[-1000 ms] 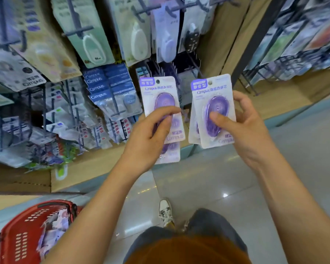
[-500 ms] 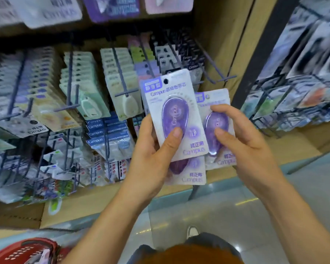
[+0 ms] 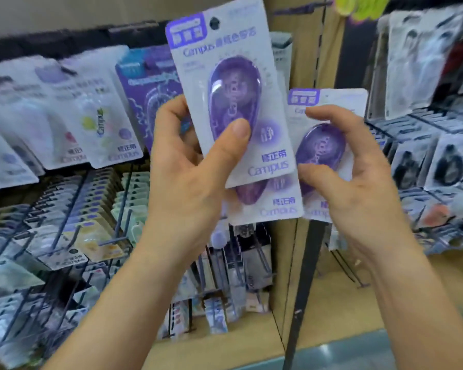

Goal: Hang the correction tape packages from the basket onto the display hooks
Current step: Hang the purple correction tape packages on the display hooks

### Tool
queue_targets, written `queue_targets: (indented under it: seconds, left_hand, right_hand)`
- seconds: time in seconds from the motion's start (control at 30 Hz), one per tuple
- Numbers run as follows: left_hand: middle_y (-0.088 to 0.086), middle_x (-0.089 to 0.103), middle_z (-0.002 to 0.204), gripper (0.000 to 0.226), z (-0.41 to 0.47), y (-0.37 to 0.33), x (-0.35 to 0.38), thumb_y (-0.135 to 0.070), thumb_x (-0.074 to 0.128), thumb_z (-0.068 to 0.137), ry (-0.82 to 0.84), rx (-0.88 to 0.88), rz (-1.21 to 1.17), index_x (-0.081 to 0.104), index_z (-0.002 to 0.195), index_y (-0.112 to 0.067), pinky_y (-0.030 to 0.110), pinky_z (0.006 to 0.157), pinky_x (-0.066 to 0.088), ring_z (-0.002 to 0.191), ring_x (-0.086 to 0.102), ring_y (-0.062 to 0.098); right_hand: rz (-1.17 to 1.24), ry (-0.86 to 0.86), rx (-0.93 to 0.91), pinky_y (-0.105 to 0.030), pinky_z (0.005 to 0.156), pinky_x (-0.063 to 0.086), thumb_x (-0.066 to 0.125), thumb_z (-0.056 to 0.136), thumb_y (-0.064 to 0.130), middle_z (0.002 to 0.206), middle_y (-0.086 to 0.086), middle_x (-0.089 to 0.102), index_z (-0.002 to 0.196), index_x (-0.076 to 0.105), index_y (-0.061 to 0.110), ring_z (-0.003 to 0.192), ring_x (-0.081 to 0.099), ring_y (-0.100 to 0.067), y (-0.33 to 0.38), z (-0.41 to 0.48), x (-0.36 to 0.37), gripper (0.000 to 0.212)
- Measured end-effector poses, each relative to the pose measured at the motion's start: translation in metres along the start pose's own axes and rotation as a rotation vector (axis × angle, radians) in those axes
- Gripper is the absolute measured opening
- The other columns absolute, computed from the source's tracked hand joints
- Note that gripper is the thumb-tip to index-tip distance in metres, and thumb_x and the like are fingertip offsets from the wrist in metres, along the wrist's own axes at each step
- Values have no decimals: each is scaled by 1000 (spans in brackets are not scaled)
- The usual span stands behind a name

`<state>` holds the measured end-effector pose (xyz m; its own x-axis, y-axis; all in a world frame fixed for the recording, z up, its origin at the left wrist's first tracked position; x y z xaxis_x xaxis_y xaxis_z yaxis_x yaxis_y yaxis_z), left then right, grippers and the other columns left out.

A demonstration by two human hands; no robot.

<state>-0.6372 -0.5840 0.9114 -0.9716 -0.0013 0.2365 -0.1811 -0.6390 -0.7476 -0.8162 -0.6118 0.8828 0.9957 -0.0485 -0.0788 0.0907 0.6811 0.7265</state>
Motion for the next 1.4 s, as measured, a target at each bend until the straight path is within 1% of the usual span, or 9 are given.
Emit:
queue_targets:
  seconds: [0.13,0.2,0.4,0.6,0.67,0.77,0.9,1.23,1.4]
  left_hand:
    - [-9,69,87,25,30,-12,20,-11,58,87,22,31,-45,44,108,-12,29,70,55,77,66,7]
    - [-1,68,94,27,39,-11,27,-15,59,88,22,17,-5,45,111,-11,28,68,56,79,67,10]
    - [4,68,88,12,52,-9,35,-23,58,89,131,-85,55,63,99,-19,28,61,51,73,65,15]
    - [-7,75,88,35,95,-63,21,-23,75,79,57,105,145,61,111,-17,22,66,53,79,69,7]
    - [-8,73,79,26,114,-84,22,-34,71,78,43,144,214,65,97,-18,22,64,53,71,66,7]
    - [-1,69,69,14,138,-91,26,-26,68,84,76,33,224,69,74,-16,26,60,56,61,63,11]
    - [2,69,67,9,145,-76,51,-18,67,85,228,-136,237,70,80,-12,27,61,53,58,62,13]
    - [8,57,77,23,139,-62,80,-23,59,98,-41,-6,103,55,75,-17,35,72,49,73,53,19]
    - [9,58,76,21,140,-50,89,-23,57,99,-13,-147,-55,57,81,-13,40,77,52,76,56,23]
  right_hand:
    - [416,87,177,-43,89,56,45,98,19,114,-3,72,117,67,15,108,67,-23,2,25,19,29]
    - [499,169,187,-42,87,58,51,95,46,112,-8,73,117,65,12,107,69,-28,12,32,27,42]
    - [331,98,82,-31,72,59,80,73,9,91,-3,76,102,68,15,82,72,-18,31,49,20,32]
    - [279,139,42,-27,65,58,70,74,15,82,-3,76,91,71,13,72,69,-12,55,69,21,17]
    - [282,172,49,-21,61,55,71,73,16,81,0,77,91,73,15,71,70,-9,63,73,21,19]
    - [331,221,90,-20,59,55,71,70,16,81,2,77,93,74,23,70,72,-8,68,72,23,23]
    - [364,251,140,-22,56,56,75,68,13,81,-2,77,94,75,19,70,73,-11,71,70,19,26]
    - [417,67,177,-21,70,56,82,55,10,94,-1,78,107,66,11,89,74,-14,64,59,16,54]
    - [380,25,220,-16,60,54,79,60,13,84,6,78,98,65,21,78,74,-7,74,46,-5,41]
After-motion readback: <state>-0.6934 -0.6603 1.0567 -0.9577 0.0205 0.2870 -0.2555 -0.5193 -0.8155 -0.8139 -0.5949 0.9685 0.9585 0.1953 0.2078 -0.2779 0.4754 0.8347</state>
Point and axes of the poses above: each hand's wrist, its own z-axis towards the middle knuckle, its own x-axis out of the palm, y = z × x, the point moved 9 cm from there along z, towards the middle knuckle
